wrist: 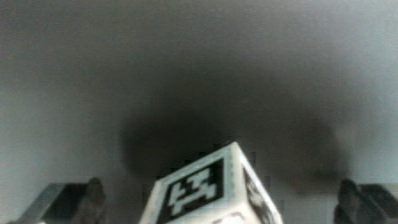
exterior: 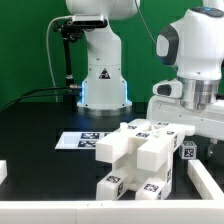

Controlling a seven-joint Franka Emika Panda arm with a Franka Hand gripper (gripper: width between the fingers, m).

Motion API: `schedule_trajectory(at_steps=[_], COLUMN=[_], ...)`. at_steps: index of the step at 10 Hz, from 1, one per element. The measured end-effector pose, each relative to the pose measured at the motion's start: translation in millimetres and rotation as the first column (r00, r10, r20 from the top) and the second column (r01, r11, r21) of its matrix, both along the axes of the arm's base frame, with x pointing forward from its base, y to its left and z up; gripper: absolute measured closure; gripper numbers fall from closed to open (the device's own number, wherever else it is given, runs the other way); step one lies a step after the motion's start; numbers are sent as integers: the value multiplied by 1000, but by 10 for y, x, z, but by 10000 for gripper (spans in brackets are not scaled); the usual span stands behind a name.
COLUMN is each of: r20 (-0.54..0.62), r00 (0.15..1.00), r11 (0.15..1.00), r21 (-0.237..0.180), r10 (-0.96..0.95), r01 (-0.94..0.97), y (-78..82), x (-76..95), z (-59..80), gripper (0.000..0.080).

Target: Assemble chair

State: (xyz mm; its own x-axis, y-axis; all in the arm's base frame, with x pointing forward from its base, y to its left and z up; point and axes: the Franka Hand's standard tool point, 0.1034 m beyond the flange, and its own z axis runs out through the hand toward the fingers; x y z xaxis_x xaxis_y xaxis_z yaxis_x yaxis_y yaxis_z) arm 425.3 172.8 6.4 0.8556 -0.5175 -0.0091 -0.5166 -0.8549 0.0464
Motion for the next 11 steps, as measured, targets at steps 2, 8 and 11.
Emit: schedule_trajectory(at_steps=[2, 8, 11], r20=[0, 0, 0], r00=[1000, 1000, 1000], r11=[1000, 1000, 1000], r21=[0, 0, 0], r10=[0, 0, 0], r01=[0, 0, 0], y=[0, 0, 0], x=[0, 0, 1], z=[0, 0, 1], gripper=[495, 518, 518])
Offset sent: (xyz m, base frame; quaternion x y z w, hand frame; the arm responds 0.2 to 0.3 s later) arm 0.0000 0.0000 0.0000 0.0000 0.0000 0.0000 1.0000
